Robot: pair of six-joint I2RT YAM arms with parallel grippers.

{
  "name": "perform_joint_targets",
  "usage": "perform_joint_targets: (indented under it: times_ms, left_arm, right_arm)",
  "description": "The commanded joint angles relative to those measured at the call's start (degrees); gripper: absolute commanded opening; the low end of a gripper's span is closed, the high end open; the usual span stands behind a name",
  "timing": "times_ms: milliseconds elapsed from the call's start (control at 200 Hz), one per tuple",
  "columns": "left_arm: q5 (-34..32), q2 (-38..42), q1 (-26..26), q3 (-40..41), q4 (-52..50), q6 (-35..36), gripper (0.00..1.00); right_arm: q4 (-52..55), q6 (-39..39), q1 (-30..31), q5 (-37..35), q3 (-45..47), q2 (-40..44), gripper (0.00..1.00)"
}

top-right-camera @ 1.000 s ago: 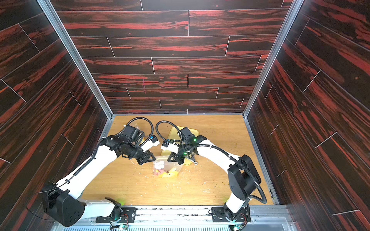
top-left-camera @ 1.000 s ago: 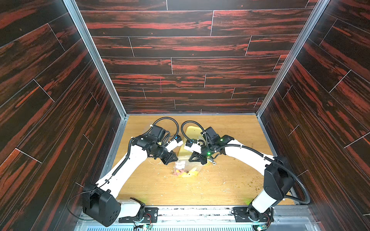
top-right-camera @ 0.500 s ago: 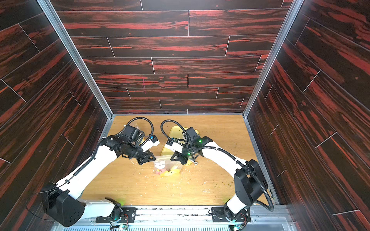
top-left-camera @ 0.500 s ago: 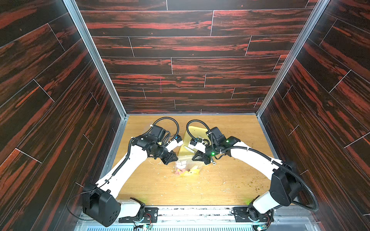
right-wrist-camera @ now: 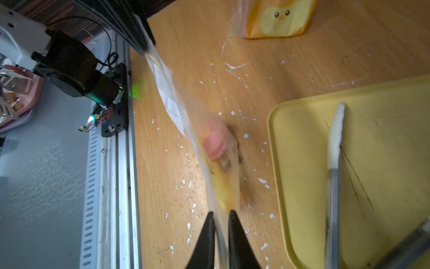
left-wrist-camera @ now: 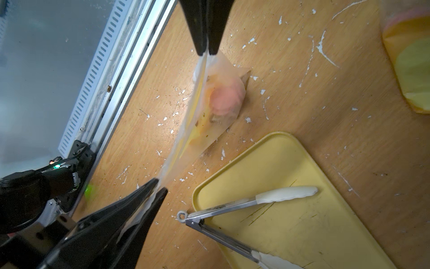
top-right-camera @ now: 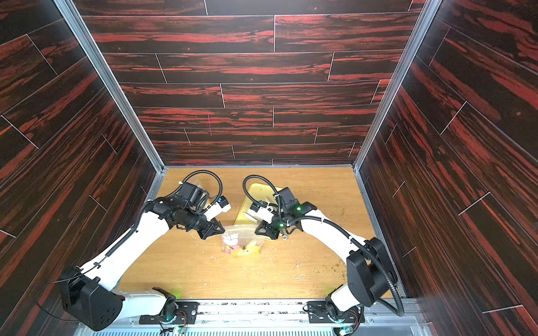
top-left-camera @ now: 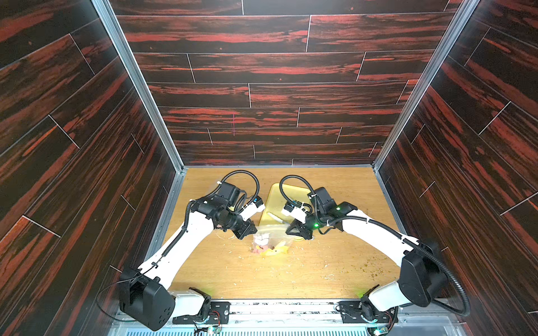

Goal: Put the cookies into a resealable bag to prevent moisture
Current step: Close the ziploc bag at the center of the board, then pick up the ziploc bag from the center of the board.

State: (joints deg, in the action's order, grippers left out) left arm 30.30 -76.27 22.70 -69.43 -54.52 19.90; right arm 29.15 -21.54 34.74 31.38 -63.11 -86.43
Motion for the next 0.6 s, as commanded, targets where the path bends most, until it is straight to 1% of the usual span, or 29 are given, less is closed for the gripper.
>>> perform_joint_targets:
  times_ms: [0,85,105,130,150,230,291,366,506,596]
  left_arm:
    - [-0.87,2.09,-0.29,0.79,-1.75,0.76,0.00]
    - [-0.96,2.18,-0.33,0.91,-1.57,0.66,0.00]
    - [-0.98,2.18,-0.31,0.82,-1.61,0.67,0.00]
    - [-1.02,2.18,-0.39,0.81,-1.63,0.63,0.00]
    - [-1.04,2.18,-0.42,0.83,-1.62,0.56,0.00]
    - [-1.30,2.27,-0.38,0.81,-1.77,0.46,0.00]
    - [-1.52,2.52,-0.38,0.92,-1.73,0.37,0.00]
    - [-1.78,2.86,-0.40,1.05,-1.47,0.18,0.00]
    - [-2.06,3.06,-0.42,1.09,-0.91,-0.70,0.00]
    - [-5.05,3.40,-0.55,0.79,0.29,-2.90,0.00]
  right_arm:
    - [0.38,0.18,-1.37,0.82,1.12,3.01,0.00]
    - [-0.01,0.52,-1.61,0.57,1.76,3.55,0.00]
    - [-0.12,0.60,-1.61,0.48,1.93,3.68,0.04]
    - [-0.34,0.77,-1.61,0.27,2.09,3.92,0.12]
    - [-0.52,0.94,-1.58,0.04,2.26,4.15,0.16]
    - [-0.96,1.26,-1.89,-0.78,2.98,5.03,0.18]
    - [-1.31,1.71,-2.53,-0.64,3.50,5.80,0.15]
    - [-1.33,2.00,-3.16,-0.11,3.78,6.16,0.00]
    - [-1.13,2.17,-3.22,1.92,3.09,5.73,0.00]
    - [-2.01,2.55,-3.19,2.85,2.53,5.84,0.00]
